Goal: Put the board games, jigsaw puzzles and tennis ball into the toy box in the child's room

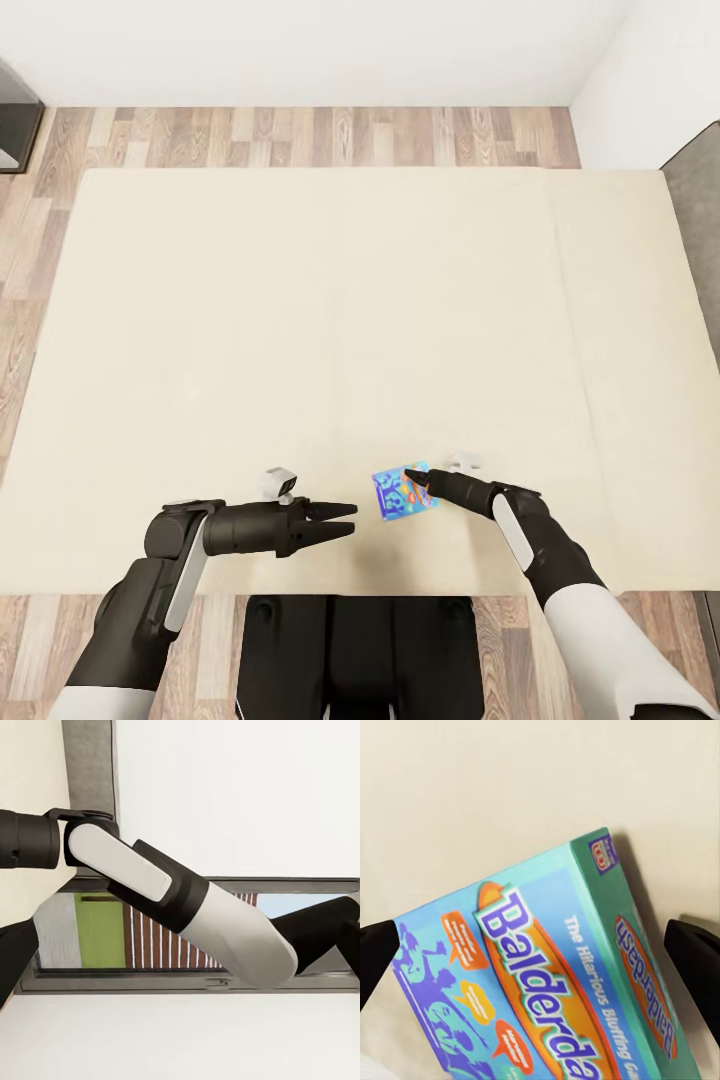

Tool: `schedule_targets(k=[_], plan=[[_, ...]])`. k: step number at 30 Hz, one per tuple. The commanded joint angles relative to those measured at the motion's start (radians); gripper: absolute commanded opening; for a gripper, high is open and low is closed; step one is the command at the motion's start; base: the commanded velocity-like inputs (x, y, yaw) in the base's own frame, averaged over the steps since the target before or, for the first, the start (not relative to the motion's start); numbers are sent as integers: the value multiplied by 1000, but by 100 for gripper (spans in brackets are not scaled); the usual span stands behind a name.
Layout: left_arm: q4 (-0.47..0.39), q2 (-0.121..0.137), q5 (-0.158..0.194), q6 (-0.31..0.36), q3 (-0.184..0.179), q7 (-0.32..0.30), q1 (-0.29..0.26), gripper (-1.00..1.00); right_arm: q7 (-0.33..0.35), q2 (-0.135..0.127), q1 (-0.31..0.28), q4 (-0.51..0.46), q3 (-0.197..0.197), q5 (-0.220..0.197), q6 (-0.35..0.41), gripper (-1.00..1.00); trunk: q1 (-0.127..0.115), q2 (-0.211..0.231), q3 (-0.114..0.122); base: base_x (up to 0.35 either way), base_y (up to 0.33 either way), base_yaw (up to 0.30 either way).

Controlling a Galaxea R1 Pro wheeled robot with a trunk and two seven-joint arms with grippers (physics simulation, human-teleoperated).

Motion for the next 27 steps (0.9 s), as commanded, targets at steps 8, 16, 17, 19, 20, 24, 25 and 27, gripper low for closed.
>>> schedule_targets(k=[8, 16, 17, 19, 20, 24, 25, 27], plan=[[0, 0, 1, 11, 0, -2, 0, 100, -1, 1, 0, 0, -2, 4, 9, 100, 1, -1, -1, 0, 8, 0], [0, 0, 1, 11, 0, -2, 0, 100, 0, -2, 0, 0, -2, 4, 15, 100, 1, -1, -1, 0, 78, 0], [0, 0, 1, 11, 0, -2, 0, 100, 0, -2, 0, 0, -2, 4, 21, 100, 1, -1, -1, 0, 41, 0], [0, 0, 1, 11, 0, -2, 0, 100, -1, -2, 0, 0, -1, 4, 32, 100, 1, -1, -1, 0, 27, 0], [0, 0, 1, 11, 0, -2, 0, 100, -1, -1, 0, 0, -1, 5, 38, 100, 1, -1, -1, 0, 13, 0], [0, 0, 1, 11, 0, -3, 0, 100, -1, 0, 0, -1, 0, 5, 46, 100, 1, -1, -1, 0, 7, 0], [0, 0, 1, 11, 0, -3, 0, 100, -1, 0, 0, -1, 0, 5, 46, 100, 1, -1, -1, 0, 3, 0], [0, 0, 1, 11, 0, -3, 0, 100, -1, 0, 0, -1, 0, 5, 48, 100, 1, -1, -1, 0, 2, 0]])
